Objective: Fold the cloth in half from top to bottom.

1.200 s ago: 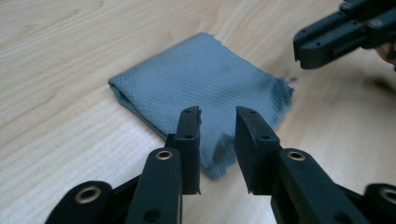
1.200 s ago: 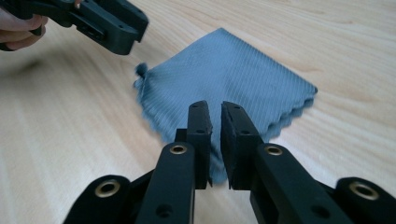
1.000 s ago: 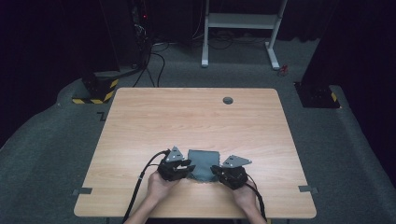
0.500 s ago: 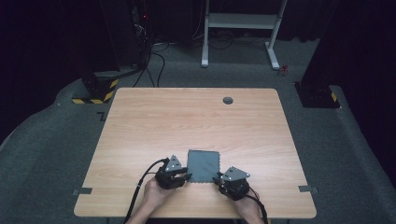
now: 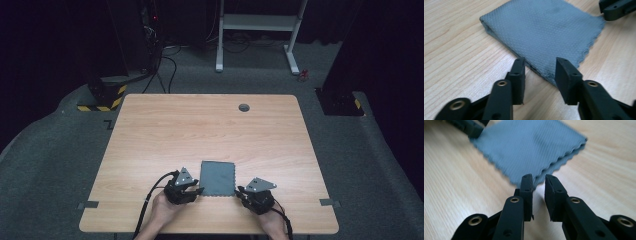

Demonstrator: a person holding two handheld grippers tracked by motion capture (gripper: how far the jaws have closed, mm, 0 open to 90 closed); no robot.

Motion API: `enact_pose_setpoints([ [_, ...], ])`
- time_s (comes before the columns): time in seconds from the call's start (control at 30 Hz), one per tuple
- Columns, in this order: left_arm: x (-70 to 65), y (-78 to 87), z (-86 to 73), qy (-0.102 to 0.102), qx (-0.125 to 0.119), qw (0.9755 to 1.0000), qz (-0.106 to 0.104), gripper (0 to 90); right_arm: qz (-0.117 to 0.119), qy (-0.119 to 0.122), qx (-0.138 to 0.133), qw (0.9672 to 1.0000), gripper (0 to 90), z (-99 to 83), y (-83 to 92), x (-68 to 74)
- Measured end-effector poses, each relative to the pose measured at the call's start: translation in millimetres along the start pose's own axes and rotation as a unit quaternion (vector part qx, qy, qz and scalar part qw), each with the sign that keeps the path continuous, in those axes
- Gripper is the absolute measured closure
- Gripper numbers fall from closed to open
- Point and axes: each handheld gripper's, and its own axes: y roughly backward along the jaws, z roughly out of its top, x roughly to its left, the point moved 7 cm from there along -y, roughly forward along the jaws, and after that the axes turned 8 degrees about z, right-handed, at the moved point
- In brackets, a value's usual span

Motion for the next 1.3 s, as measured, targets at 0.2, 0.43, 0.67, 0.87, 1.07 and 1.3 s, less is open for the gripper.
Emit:
enact_pose_setpoints([
  [0.2, 22.8, -2.5, 18.7, 0.026, -0.011, 0.9990, 0.035, 54.6, -0.015, -0.045, -0.022, 0.9986, 74.3, 23.1, -5.7, -26.0],
  [0.43, 49.5, -35.5, 36.0, 0.078, 0.008, 0.9949, 0.064, 51.7, -0.028, -0.102, -0.030, 0.9940, 69.2, 44.6, -34.6, -56.6],
  [0.67, 56.6, -54.6, 48.6, 0.084, 0.027, 0.9931, 0.076, 49.0, -0.038, -0.118, -0.018, 0.9921, 66.2, 51.8, -50.0, -68.4],
  [0.87, 54.8, -58.6, 45.8, 0.060, 0.040, 0.9943, 0.078, 59.7, -0.035, -0.096, 0.006, 0.9947, 77.1, 50.4, -55.6, -71.0],
  [1.07, 53.8, -57.7, 46.0, 0.069, 0.045, 0.9959, 0.036, 83.4, -0.027, -0.063, 0.021, 0.9974, 89.3, 53.4, -57.0, -69.1],
  [1.3, 57.4, -56.8, 49.9, 0.050, 0.030, 0.9969, 0.054, 89.0, -0.039, -0.055, 0.012, 0.9976, 89.8, 58.6, -57.5, -74.2],
])
